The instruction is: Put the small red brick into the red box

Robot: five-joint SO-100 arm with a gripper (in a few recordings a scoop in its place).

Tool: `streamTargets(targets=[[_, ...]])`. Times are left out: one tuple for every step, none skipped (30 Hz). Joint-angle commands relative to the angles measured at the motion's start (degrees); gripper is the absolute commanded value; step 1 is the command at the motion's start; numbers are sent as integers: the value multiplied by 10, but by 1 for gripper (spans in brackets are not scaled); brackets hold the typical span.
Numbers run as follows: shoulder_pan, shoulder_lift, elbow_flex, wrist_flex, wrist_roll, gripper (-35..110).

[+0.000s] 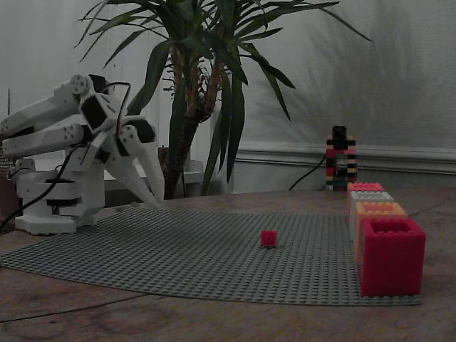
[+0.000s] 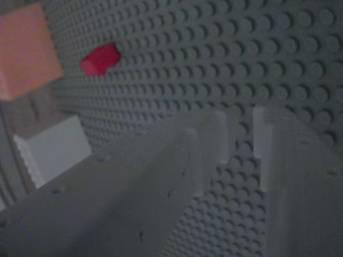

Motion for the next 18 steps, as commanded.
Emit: streamTargets(targets=[[-4,6,0,12,15,0],[-4,6,0,12,15,0],[-4,6,0,12,15,0],[-4,6,0,12,15,0],[-4,6,0,12,15,0],[-4,6,0,12,15,0],[-4,6,0,12,15,0],[-4,6,0,12,15,0],[-4,6,0,12,15,0],[-4,6,0,12,15,0],[-4,6,0,12,15,0],[-4,6,0,12,15,0],[-4,6,0,12,15,0],[-4,6,0,12,15,0],[-4,6,0,12,16,0],[-4,6,0,12,17,0],[-4,1,0,4,18,0],[-4,-15,-7,-8,20,0]])
